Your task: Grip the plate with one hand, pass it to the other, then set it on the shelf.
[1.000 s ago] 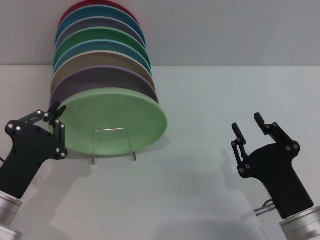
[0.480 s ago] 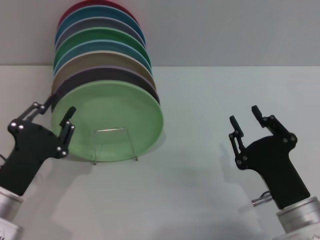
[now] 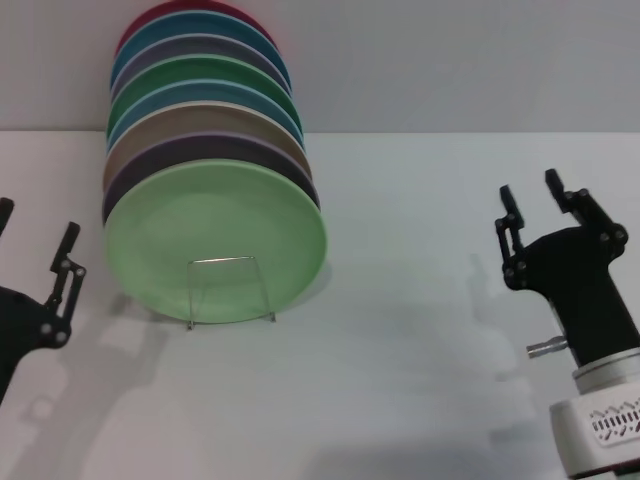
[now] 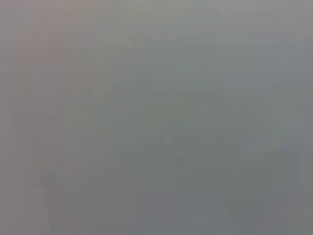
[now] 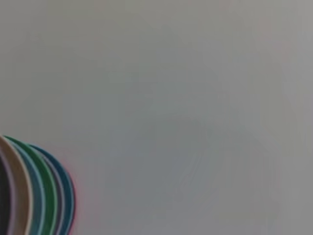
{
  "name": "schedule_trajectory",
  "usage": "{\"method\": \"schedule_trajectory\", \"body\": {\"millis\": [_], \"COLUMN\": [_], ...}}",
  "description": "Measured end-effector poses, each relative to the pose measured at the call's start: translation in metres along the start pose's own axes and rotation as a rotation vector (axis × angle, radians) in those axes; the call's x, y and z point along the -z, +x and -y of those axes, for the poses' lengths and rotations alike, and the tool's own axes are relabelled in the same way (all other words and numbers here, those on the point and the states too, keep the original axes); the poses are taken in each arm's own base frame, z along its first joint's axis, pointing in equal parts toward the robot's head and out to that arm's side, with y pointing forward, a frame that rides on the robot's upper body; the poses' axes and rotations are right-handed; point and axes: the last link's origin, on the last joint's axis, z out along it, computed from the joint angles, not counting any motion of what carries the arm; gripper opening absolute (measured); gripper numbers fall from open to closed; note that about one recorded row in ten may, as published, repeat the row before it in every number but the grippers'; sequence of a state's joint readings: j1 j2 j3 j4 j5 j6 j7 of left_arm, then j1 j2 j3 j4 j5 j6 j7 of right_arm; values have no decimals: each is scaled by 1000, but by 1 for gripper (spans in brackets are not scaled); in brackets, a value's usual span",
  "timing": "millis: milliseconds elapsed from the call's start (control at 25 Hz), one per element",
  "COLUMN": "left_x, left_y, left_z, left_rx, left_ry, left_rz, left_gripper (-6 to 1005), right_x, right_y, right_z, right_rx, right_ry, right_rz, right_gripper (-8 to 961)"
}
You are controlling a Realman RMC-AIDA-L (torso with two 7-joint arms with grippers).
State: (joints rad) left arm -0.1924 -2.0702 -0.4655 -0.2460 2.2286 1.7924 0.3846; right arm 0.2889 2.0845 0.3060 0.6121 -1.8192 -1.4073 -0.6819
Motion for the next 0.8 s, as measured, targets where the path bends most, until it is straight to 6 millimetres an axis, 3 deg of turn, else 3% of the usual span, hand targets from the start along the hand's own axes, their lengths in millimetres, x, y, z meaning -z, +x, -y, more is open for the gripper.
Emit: {"method": "schedule_trajectory", "body": {"millis": [120,200,400,800], "left_x": [-2,-7,-13,-19], "left_y": [-4,-16,-30,-43], "left_z": [4,12,22,23], "left_rx": [121,307,442,474], "left_ry": [21,62,111,148], "left_rz": [22,72,131,202], "left_gripper": [534,569,658,812], "right_x": [-1,-2,-1,0], "right_y": [1,4,12,21], "right_z": [3,10,31,55], "right_rx": [-6,-46,-150,-201], "right_ry": [12,31,84,123], "right_rz": [-2,-8,13,38], "right_gripper": [544,549,563,644]}}
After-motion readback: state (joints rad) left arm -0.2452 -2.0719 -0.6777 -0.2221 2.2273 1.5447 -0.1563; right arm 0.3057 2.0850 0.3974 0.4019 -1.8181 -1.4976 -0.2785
